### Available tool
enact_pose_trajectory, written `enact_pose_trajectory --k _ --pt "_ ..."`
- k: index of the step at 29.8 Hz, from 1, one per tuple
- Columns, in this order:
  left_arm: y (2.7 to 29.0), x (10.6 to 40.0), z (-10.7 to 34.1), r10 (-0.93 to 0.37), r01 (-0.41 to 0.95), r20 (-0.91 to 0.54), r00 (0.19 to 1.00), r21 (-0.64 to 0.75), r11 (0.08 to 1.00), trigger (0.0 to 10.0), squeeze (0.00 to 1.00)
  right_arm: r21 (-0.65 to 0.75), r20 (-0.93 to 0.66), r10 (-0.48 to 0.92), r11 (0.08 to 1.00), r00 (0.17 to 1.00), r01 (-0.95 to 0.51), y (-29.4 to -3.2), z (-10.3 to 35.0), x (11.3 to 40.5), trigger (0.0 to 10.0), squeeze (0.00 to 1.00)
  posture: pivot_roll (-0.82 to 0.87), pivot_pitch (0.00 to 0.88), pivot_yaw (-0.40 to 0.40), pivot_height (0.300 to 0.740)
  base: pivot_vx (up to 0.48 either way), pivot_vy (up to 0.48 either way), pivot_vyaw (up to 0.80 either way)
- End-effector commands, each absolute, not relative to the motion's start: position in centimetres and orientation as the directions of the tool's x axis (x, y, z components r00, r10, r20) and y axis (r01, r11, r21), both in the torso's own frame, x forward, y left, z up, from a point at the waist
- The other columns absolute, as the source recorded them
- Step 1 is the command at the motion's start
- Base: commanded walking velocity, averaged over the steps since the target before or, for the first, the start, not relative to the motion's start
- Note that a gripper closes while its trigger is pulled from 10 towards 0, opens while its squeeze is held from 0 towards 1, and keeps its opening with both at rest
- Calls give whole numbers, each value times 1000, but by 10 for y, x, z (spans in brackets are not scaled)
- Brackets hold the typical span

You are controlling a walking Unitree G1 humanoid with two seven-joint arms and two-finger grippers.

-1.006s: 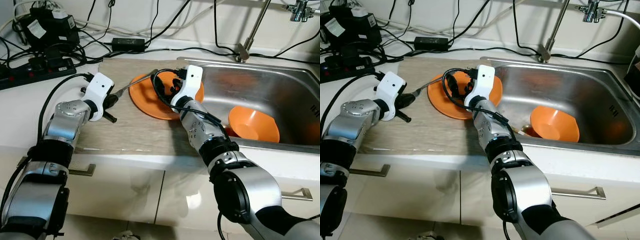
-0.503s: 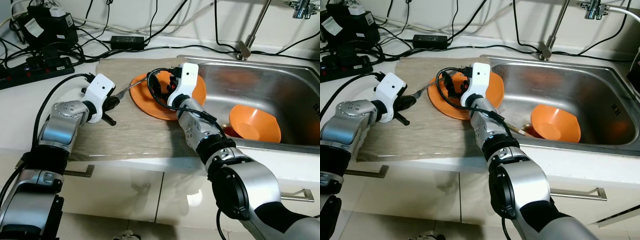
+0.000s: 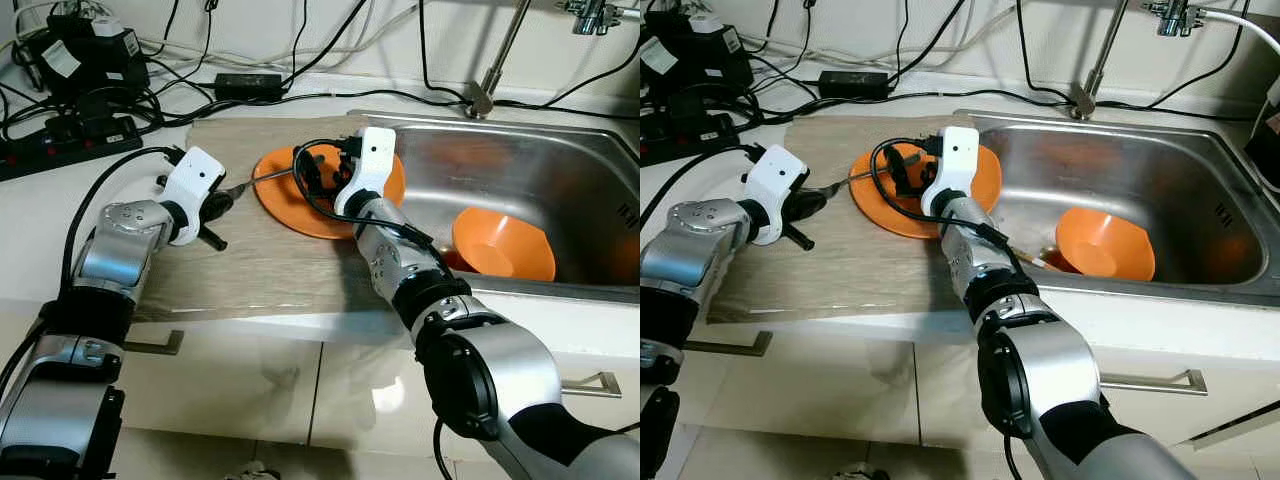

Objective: Kitchen organization

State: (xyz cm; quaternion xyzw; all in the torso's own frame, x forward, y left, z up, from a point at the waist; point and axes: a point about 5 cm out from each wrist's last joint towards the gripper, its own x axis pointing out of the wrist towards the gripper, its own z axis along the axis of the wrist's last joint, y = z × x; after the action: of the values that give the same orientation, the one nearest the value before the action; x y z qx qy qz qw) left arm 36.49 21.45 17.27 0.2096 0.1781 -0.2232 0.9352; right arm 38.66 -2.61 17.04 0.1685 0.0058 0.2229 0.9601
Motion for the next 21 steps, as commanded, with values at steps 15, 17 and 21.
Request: enact_pose_trajectory --k 15,17,21 --pt "233 358 155 -275 486 -533 800 306 819 10000 0 477 32 430 787 902 -392 -14 169 385 0 0 113 42 -23 740 0 0 0" --pt "233 358 155 -274 485 -533 800 307 819 10000 0 462 24 425 798 905 -387 -14 169 385 0 0 113 43 -22 740 0 0 0" --pt "235 360 155 -257 469 -532 807 312 826 10000 0 341 40 432 842 901 -419 -17 171 385 10000 0 108 46 -19 740 0 0 0"
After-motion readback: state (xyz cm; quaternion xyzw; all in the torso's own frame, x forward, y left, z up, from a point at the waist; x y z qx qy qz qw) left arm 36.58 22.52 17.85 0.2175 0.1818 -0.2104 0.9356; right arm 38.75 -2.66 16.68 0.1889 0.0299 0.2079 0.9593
